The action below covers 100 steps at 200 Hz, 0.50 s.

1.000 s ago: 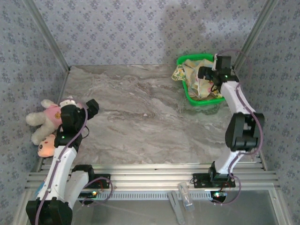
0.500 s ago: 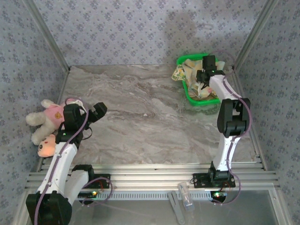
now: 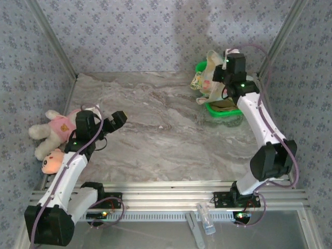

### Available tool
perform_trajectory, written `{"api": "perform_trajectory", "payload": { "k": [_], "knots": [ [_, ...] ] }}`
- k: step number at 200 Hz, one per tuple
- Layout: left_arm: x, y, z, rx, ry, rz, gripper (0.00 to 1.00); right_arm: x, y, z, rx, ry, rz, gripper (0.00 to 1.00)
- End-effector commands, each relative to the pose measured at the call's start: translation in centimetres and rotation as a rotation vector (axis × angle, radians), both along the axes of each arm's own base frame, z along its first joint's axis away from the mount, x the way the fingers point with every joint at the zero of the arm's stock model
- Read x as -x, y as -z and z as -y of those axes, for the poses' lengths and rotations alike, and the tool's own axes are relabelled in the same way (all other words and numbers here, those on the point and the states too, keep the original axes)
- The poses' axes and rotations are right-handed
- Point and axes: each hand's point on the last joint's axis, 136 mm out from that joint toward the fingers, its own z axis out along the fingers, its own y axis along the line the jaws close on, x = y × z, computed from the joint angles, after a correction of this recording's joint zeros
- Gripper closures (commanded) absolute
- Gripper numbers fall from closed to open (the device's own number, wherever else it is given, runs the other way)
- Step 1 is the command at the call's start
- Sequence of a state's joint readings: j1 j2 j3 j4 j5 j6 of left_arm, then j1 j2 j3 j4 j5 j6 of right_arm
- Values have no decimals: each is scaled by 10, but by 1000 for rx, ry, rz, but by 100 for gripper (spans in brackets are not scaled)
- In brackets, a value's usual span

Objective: Fold and stack the skirts

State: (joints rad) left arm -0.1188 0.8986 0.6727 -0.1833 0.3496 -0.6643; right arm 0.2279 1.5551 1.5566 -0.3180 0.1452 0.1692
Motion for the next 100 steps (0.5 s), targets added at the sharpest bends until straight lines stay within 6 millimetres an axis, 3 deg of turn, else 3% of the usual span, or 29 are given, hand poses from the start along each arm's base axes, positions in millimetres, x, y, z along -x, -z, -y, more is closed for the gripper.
{"api": "perform_trajectory", "payload": {
  "k": [1,32,64,82,100],
  "knots": [
    [-4,-30,1,6,-2,61,0,23,-36,-46,-62,-122,95,100],
    [-2,-29,-32,-116,-168,-23,0,58,-78,-122,-150,-330,183,100],
    [3,-38,-57,-233,-259,-85,0,97,-106,-193,-237,-568,224,100],
    [5,-41,-67,-295,-291,-107,0,116,-115,-216,-325,-688,225,100],
    [5,-43,-76,-335,-321,-116,0,128,-112,-221,-360,-759,213,100]
  ]
}}
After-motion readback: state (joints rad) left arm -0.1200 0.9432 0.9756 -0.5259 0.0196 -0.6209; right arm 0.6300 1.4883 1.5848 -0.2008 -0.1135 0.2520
